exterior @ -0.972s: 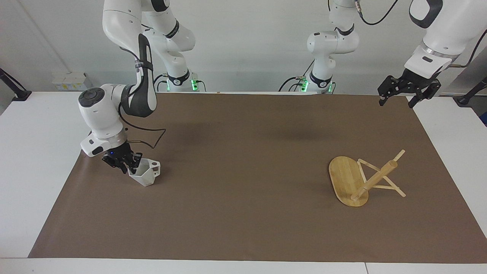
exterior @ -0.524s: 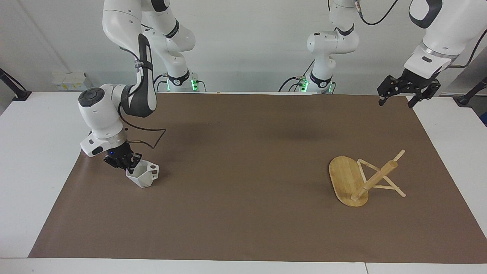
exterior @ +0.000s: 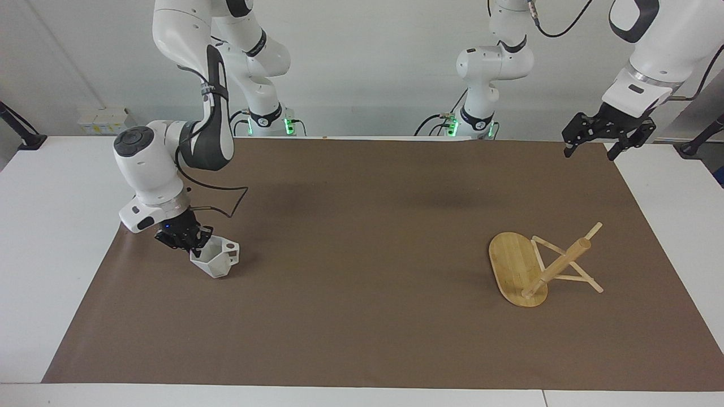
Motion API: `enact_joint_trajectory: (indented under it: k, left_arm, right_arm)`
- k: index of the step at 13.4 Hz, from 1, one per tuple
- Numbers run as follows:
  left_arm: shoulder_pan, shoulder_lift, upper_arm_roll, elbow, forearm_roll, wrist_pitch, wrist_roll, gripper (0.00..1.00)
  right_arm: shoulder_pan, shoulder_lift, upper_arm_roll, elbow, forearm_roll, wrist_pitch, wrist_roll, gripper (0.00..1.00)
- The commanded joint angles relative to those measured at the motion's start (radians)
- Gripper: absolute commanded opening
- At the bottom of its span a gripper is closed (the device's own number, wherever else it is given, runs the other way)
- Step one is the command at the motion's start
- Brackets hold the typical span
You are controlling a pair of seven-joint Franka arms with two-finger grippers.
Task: Hang cup on rack
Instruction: 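Lift the cup with the right gripper while the left gripper approaches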
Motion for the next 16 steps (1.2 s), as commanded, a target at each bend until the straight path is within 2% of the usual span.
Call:
enact_joint_trajectory:
  k: [1,2,5,8,10,14,16]
  left_arm:
    - [-0.001,-0.029,0.000,-0.030,-0.010,-0.011,0.004,1.00]
    - [-0.003,-0.029,-0.002,-0.031,-0.011,-0.010,0.007,1.00]
    - [-0.012,-0.038,-0.011,-0.057,-0.027,0.002,0.109,1.00]
    - [-0.027,-0.055,-0.011,-0.090,-0.125,0.034,0.146,1.00]
    - [-0.047,-0.055,-0.009,-0.091,-0.160,0.059,0.258,1.00]
    - [-0.047,-0.052,-0.009,-0.090,-0.272,0.116,0.512,1.00]
    - [-0.049,-0.050,-0.014,-0.091,-0.297,0.131,0.650,1.00]
  right_arm:
    - [-0.003,-0.002,0.030,0.071,0.017,-0.107,0.018,0.00]
    - [-0.003,-0.008,0.048,0.083,0.046,-0.145,0.023,0.00]
    - [-0.003,-0.029,0.057,0.139,0.285,-0.268,0.026,0.00]
    - [-0.003,-0.057,0.119,0.143,0.414,-0.335,0.024,0.00]
    - [-0.003,-0.069,0.151,0.145,0.494,-0.377,0.021,0.00]
    - [-0.003,-0.078,0.202,0.145,0.763,-0.415,0.017,0.00]
    - [-0.003,-0.078,0.252,0.145,0.857,-0.423,0.009,0.00]
